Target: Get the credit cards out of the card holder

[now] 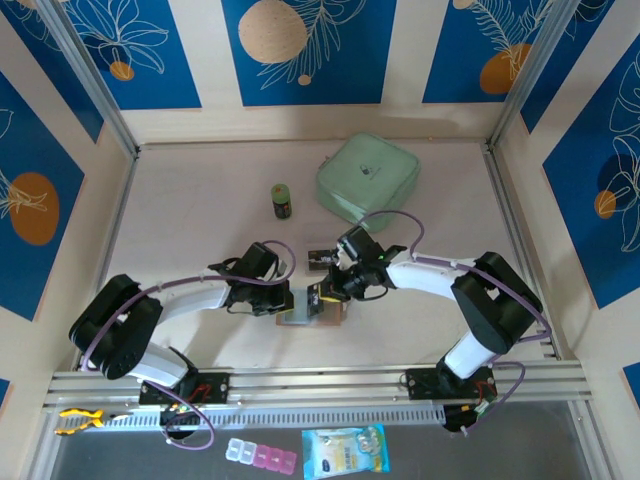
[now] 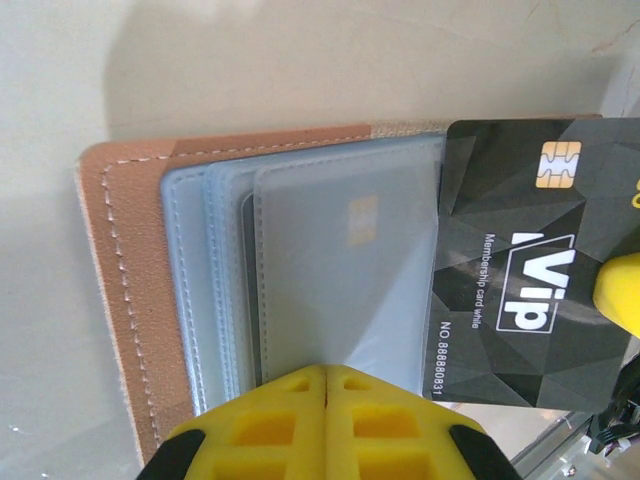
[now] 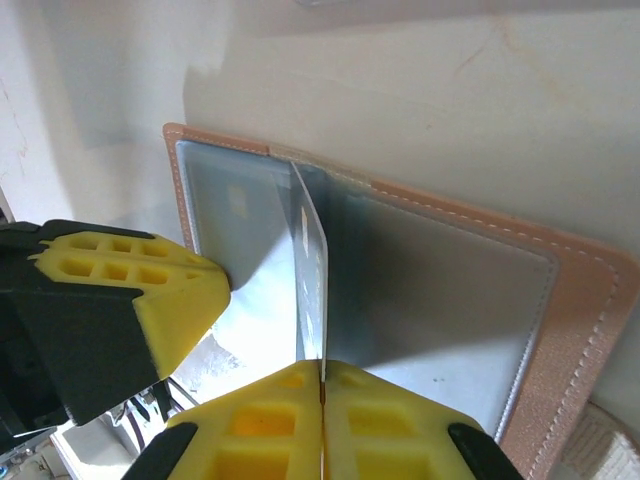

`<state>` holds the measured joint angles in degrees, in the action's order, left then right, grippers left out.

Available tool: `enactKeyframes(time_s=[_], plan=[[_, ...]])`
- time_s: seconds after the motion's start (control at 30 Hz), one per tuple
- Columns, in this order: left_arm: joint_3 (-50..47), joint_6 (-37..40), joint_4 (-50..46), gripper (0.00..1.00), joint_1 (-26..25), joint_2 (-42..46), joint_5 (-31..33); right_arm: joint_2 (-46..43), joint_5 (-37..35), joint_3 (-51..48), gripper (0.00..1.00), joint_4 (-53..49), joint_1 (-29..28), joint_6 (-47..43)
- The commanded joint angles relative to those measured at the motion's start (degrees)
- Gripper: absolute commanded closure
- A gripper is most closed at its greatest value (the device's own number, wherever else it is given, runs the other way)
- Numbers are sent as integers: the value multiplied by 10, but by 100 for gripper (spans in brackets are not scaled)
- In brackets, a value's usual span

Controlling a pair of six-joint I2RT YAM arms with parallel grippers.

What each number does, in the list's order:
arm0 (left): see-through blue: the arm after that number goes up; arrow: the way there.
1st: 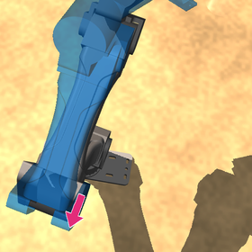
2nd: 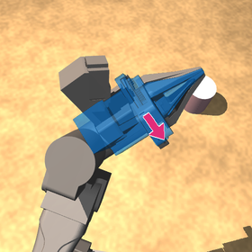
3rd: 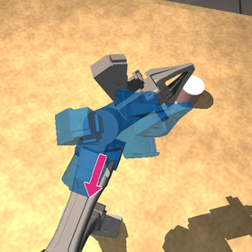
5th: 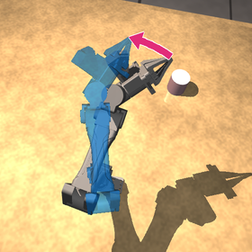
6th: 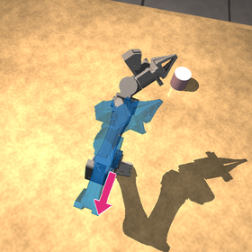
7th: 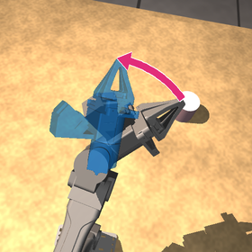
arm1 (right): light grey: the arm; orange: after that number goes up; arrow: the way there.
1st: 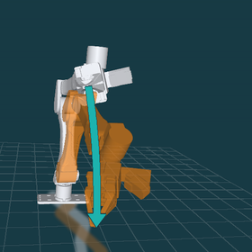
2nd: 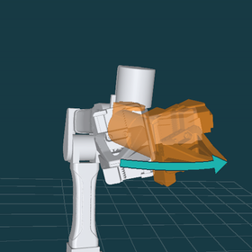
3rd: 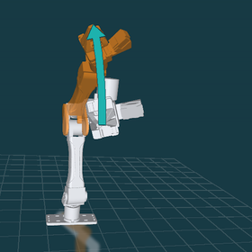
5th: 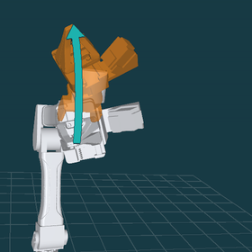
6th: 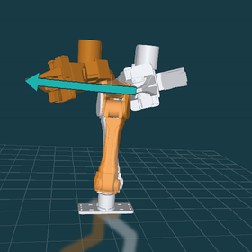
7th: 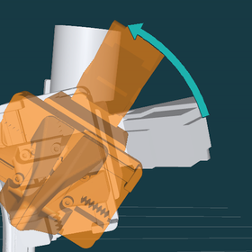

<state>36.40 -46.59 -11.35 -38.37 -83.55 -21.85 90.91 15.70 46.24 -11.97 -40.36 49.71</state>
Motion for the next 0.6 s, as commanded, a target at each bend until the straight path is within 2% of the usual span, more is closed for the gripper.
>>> enactKeyframes(time_s=[0.0, 0.23, 0.57], plan=[[13, -8, -2, 100, 2, -3, 14, -1, 9, 20, 91, -48, 1, -22], [11, -5, 4, 100, 2, -6, 11, 2, -23, 51, 92, -107, -2, -35], [-4, -15, 28, 100, 3, -2, 8, 24, -24, 71, 92, -119, -19, -18]])
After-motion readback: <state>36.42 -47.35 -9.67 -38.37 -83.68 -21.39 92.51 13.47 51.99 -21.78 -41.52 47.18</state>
